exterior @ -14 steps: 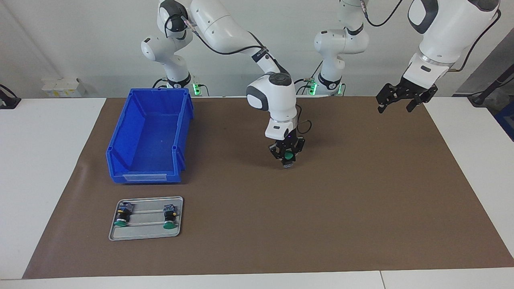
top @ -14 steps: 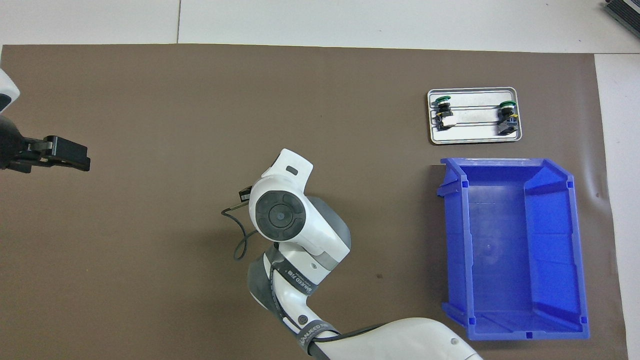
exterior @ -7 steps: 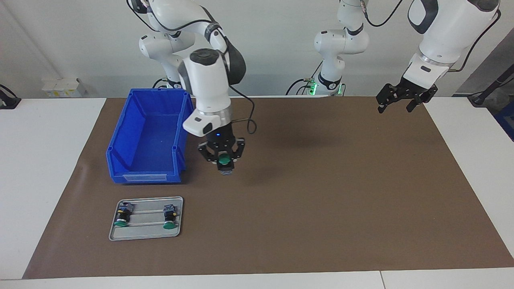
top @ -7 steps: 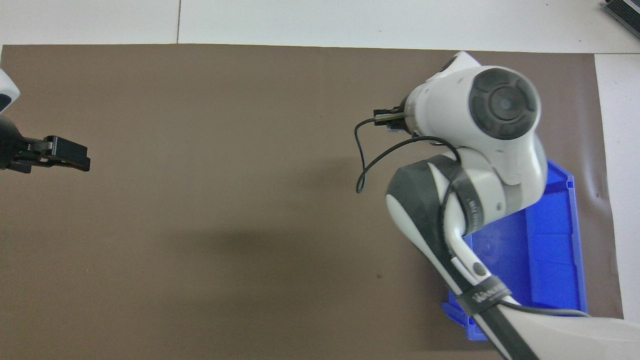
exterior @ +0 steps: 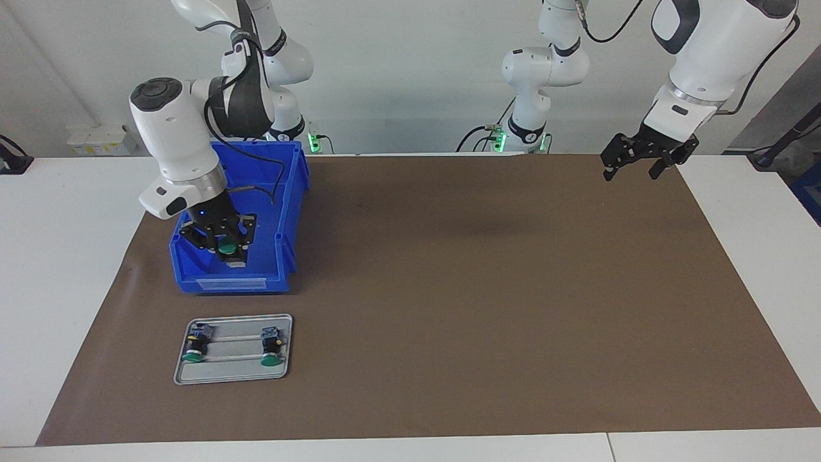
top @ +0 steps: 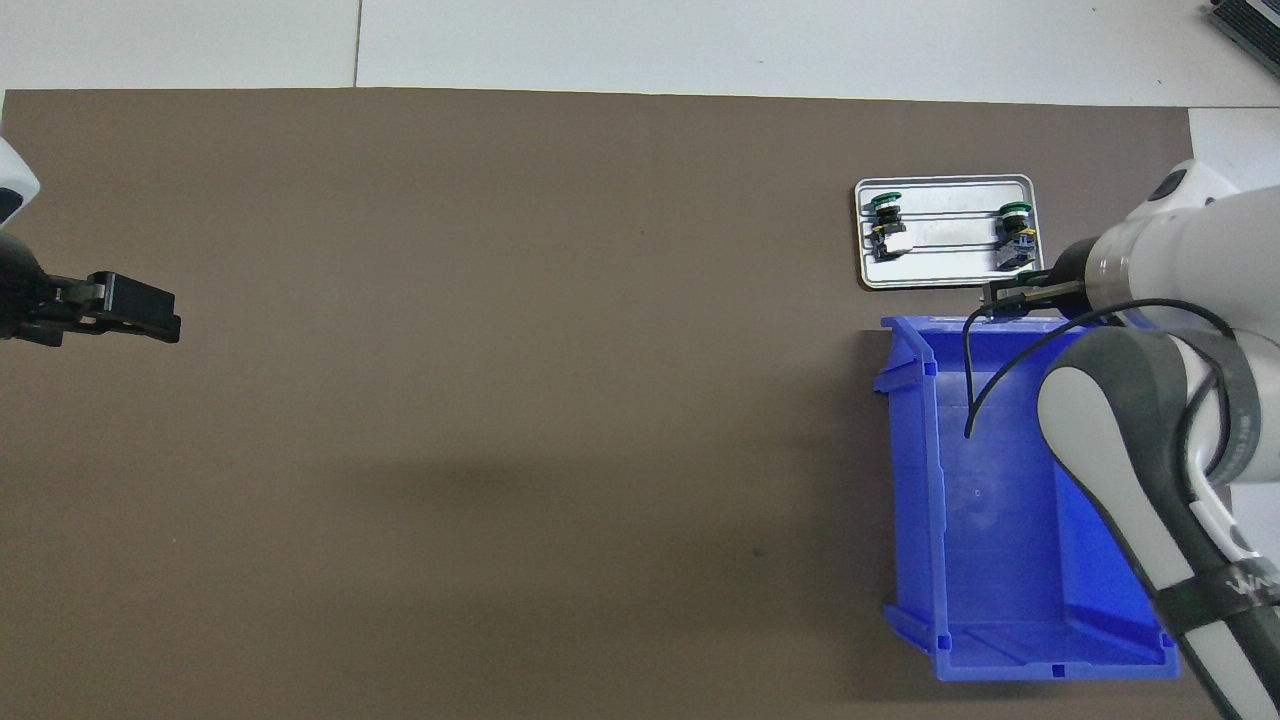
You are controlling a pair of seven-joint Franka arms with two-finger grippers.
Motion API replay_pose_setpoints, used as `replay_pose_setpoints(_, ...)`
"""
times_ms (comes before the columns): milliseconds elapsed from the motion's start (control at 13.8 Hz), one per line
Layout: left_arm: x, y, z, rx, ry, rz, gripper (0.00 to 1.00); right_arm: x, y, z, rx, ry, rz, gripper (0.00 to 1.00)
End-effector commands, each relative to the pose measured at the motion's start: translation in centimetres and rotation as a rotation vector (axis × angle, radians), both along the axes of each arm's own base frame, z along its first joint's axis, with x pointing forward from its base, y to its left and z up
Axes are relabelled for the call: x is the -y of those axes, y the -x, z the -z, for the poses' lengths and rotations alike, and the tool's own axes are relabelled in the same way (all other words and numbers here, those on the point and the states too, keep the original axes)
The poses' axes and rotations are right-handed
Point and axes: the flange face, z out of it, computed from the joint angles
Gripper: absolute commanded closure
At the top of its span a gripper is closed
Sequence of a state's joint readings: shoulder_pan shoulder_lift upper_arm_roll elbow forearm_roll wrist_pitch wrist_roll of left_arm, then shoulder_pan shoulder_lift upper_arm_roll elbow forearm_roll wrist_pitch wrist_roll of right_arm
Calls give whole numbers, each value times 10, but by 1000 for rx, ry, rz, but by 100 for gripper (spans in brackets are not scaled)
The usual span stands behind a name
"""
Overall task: Place and press button with both arms
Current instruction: 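Carry the green part with the right gripper into the blue bin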
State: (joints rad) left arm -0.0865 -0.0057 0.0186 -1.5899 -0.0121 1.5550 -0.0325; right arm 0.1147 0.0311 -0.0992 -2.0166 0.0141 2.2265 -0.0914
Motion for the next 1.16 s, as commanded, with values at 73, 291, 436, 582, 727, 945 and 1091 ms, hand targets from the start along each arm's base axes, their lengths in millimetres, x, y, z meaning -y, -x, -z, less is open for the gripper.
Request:
replay_pose_setpoints(73,-4,7,-1,-1,-2,6,0,10,60,58,30,-40,6,100)
replay_pose_setpoints(291,-4,7,-1,-1,-2,6,0,28,71,77,0,-31,-24,100)
replay_pose_setpoints(436,-4,7,-1,-1,-2,6,0,32,79,91,-2,-29,-23,100)
replay_pose_setpoints(582,-4,7,-1,-1,-2,6,0,32,86,104,17,-38,-11,100)
replay_pose_setpoints(727,-4,7,-1,-1,-2,5,0,35,88,112,20,-39,-14,100)
replay_pose_setpoints(945,-4,7,-1,-1,-2,6,0,36,88,117,10,-40,-6,56)
replay_pose_setpoints(1091,-4,7,-1,-1,-2,6,0,34,86,118,5,-45,14,0)
